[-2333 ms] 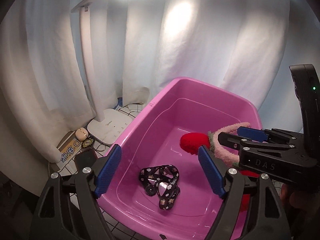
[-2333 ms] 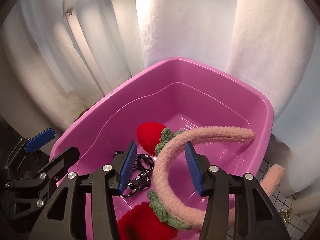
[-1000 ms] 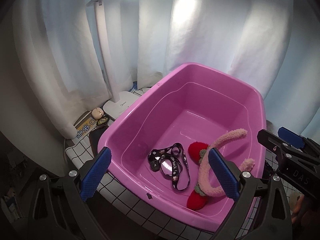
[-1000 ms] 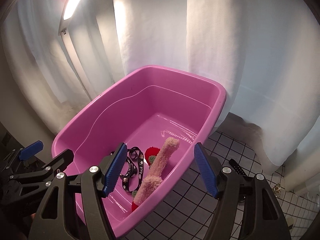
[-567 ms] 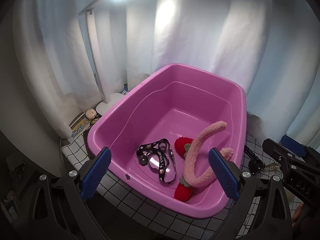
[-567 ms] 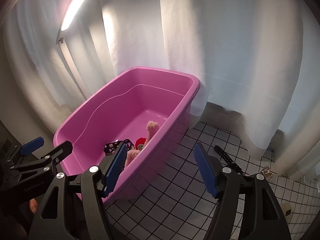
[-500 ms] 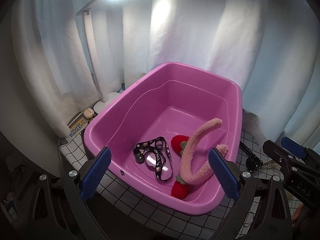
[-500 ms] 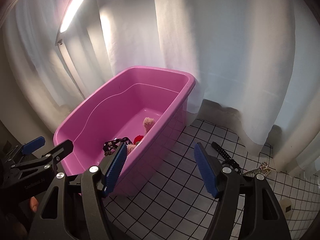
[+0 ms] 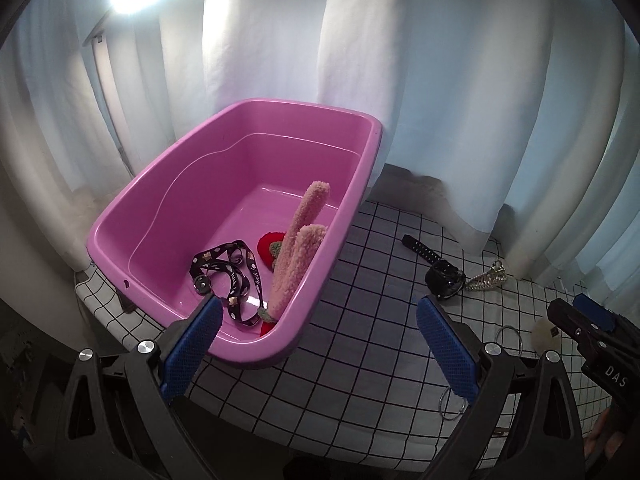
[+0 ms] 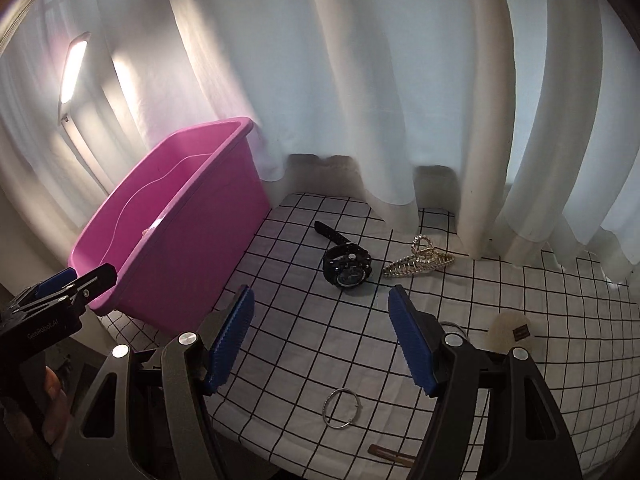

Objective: Organize jewelry
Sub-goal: 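Move both tools back over the table toward the pompom and bangle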

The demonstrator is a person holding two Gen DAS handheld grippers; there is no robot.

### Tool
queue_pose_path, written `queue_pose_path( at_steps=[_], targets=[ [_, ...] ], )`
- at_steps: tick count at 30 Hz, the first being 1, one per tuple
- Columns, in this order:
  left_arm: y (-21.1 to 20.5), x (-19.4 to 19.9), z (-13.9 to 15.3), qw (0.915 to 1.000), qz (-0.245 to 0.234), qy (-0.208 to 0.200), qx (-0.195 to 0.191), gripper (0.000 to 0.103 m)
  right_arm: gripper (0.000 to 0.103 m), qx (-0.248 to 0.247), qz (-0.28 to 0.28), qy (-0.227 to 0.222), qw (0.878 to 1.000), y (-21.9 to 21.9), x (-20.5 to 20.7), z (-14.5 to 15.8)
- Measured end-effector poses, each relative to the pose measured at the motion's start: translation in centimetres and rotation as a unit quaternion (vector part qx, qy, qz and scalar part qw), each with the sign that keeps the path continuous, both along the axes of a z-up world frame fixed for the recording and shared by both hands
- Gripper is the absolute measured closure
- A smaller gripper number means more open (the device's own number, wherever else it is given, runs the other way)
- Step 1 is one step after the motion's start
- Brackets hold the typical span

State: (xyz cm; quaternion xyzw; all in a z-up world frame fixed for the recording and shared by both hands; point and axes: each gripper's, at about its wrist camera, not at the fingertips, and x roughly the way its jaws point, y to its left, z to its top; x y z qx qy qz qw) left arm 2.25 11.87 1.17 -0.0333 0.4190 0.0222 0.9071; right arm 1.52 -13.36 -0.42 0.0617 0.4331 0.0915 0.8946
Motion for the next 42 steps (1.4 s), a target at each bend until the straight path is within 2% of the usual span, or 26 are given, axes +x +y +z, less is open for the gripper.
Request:
queue_pose_path(
  at_steps=[5,10,18,25,31,42],
  targets=[
    [-3.6,-0.7,-1.6,0.9993,-0.032,0.014,-0.013,0.007,0.036,-0.009,-0.052,0.017,0.998,-5.8,-2.5,-1.5],
    [-6.8,-1.2,-4.5,0.9974,-0.059,0.039,-0.011,0.007,0.037,-0.010,-0.097,0.038,0.995,-10.8,-4.4,-3.4],
    [-10.6,-2.2,-10.3,0.9935,-0.077,0.084,-0.011,0.007,0.037,-0.012,-0.124,0.074,0.989,-15.8,-5.8,-7.5],
    [-12.3,-3.2,-15.3,0.9903,-0.079,0.115,-0.005,0.007,0.037,-0.010,-0.121,0.097,0.988,-17.8,-5.1,-11.3],
    [-13.9,-3.5,-18.2,0.9885,-0.077,0.130,0.005,0.007,0.037,-0.004,-0.114,0.106,0.988,-18.6,-4.2,-13.7],
    [-16.8,-3.3,-19.8,0.9882,-0.085,0.127,0.004,0.007,0.036,0.008,-0.108,0.098,0.989,-19.8,-2.9,-15.7]
  ],
)
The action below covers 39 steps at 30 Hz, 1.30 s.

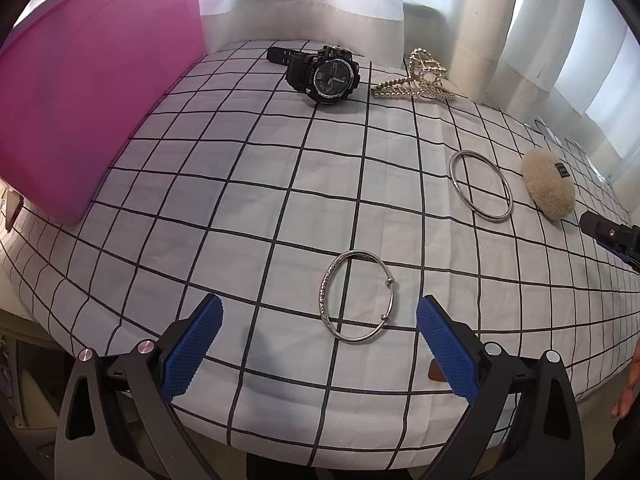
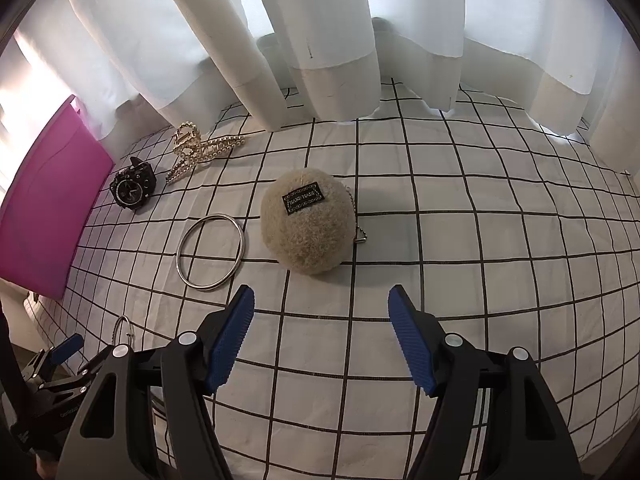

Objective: Organize jewelry
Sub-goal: 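Move both tools back over the table toward the pompom and bangle, then grasp the beige pompom with the right tool while the left tool grasps the silver bangle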

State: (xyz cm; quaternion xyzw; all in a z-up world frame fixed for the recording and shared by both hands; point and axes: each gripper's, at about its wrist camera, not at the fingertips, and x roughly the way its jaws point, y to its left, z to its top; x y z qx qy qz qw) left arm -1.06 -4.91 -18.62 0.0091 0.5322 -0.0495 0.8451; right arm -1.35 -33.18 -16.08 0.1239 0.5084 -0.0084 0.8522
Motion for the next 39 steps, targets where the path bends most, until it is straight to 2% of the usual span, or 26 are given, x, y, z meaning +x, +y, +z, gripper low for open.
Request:
queue_pose_path(
  at_steps=[14,23,34,39],
  targets=[
    [-0.2,0.9,-1.7,0.9994,0.032,0.005,0.015,0.007,0.037,-0.004,0.004,0.004,1.000,-0.8,1.2,-1.4],
    [-0.7,1.0,-1.8,0.9990,0.040,-0.014,0.018,0.006,0.037,-0.014,0.011,0.008,1.000,-0.6,2.9,-2.3],
    [-0.8,1.0,-1.9,0.9985,0.045,-0.026,0.015,0.006,0.037,-0.025,0.053,0.014,0.998,1.3,5.7,-3.0],
    [-0.8,0.6,-2.0,0.9983,0.042,-0.038,0.014,0.006,0.033,-0.028,0.053,0.015,0.998,1.8,6.9,-3.3]
  ],
)
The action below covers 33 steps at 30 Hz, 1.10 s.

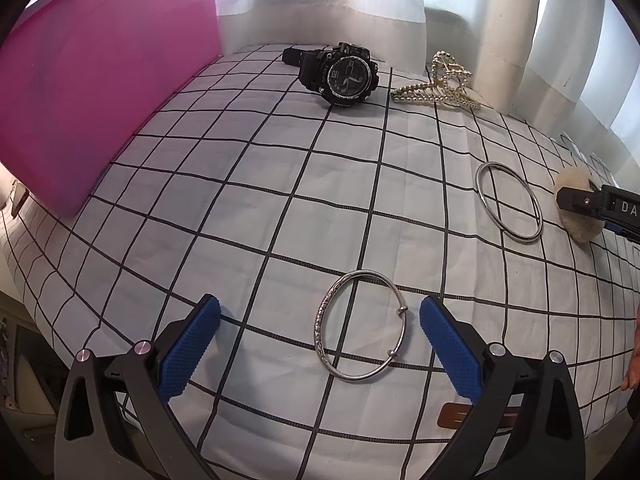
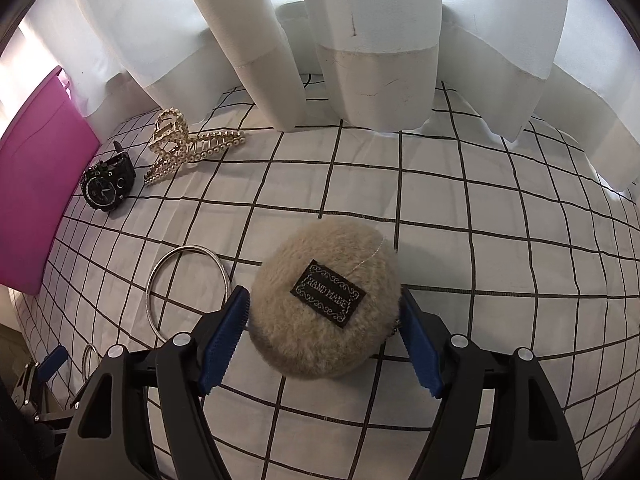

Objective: Organize jewelry
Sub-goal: 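Grasp the beige pompom with the right tool while the left tool grasps the silver bangle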

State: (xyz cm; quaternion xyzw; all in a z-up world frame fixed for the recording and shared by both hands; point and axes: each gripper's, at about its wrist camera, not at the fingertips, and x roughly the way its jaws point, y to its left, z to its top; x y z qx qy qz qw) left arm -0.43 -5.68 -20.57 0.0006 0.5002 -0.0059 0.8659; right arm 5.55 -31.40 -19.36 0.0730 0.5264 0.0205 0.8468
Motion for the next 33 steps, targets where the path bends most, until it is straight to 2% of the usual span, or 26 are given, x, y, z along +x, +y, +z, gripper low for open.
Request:
queue_pose_path(
  at_steps=[14,20,22,24,27,30,31,33],
  targets=[
    [-0.1,-0.9,0.1,0.9999,-0.007,-0.008,0.000,0.006,0.033,-0.074,0.032,-0.026,0.996,1.2,0.1,-0.6],
    [-0.1,-1.2,0.1,0.9998,-0.017,-0.014,0.001,0.006,0.034,-0.085,0.039,-0.036,0.995,1.3,-0.1,-0.6],
    [-0.3,-1.3,0.1,0.9997,-0.020,-0.016,0.002,0.008,0.038,-0.087,0.036,-0.038,0.995,1.2,-0.2,-0.5],
    [-0.5,-1.5,0.2,0.9994,-0.029,-0.021,0.001,0.013,0.041,-0.089,0.036,-0.040,0.995,1.2,-0.3,-0.5],
    [-1.1,-1.9,0.5,0.9984,-0.048,-0.030,0.000,0.028,0.044,-0.089,0.036,-0.041,0.995,0.8,-1.0,-0.4],
    [-1.8,-2.0,0.9,0.9970,-0.069,-0.035,-0.003,0.049,0.047,-0.083,0.032,-0.042,0.995,0.6,-1.3,-0.3],
    [-2.0,-2.0,1.0,0.9966,-0.074,-0.037,-0.002,0.061,0.047,-0.083,0.032,-0.043,0.995,0.5,-1.4,-0.3],
    [-2.0,-1.9,1.1,0.9964,-0.077,-0.035,-0.003,0.061,0.049,-0.079,0.032,-0.044,0.995,0.4,-1.7,-0.3]
  ],
)
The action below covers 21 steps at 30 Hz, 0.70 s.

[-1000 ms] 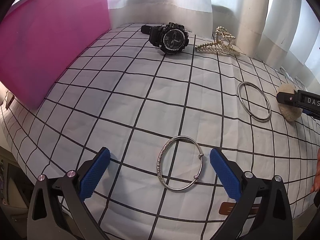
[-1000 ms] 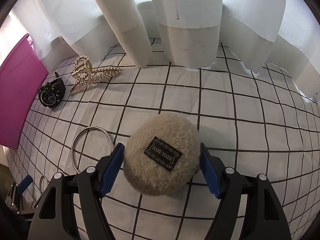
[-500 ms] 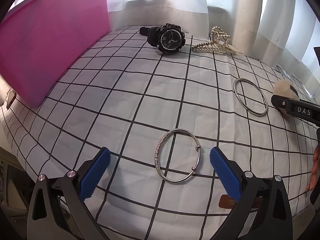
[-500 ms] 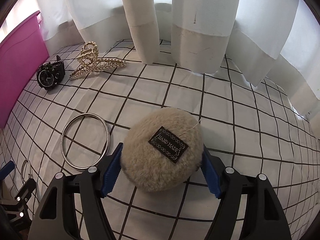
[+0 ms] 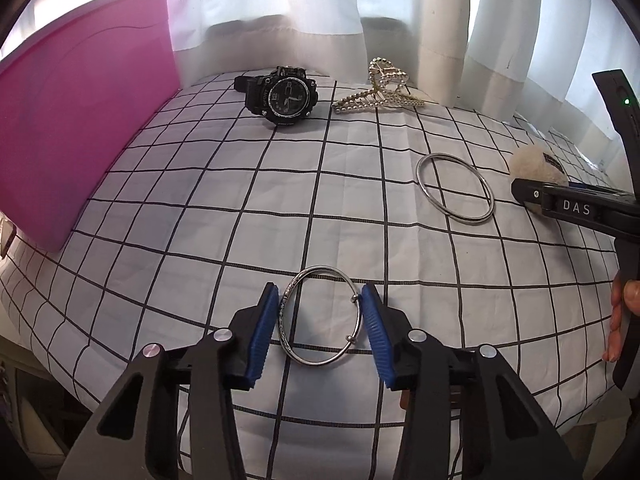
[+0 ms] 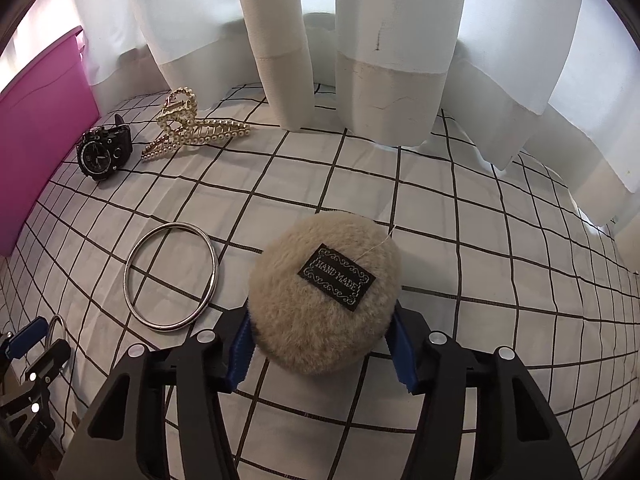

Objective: Organize jewelry
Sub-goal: 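Grasp the beige pompom with the right tool while the left tool grasps the silver bangle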

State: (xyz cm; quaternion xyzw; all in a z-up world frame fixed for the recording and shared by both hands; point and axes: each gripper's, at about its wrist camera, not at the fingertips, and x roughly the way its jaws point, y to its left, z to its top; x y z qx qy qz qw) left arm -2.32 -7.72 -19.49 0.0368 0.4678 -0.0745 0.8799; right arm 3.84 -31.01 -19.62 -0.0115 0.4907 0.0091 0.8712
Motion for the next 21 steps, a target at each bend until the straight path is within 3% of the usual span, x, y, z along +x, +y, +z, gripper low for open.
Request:
queue_pose_path(
  at_steps=[11,21],
  targets=[
    [0.8,0.4,0.9,0.9996,0.006,0.009,-0.026,0.062,0.050,0.024,-0.007,-0.014,1.000,-0.7,-1.1,1.1],
    [1.5,1.6,5.7,0.9986,0.002,-0.028,-0.045,0.062,0.050,0.044,-0.006,-0.034,0.998,0.2,-1.5,4.8]
  ],
)
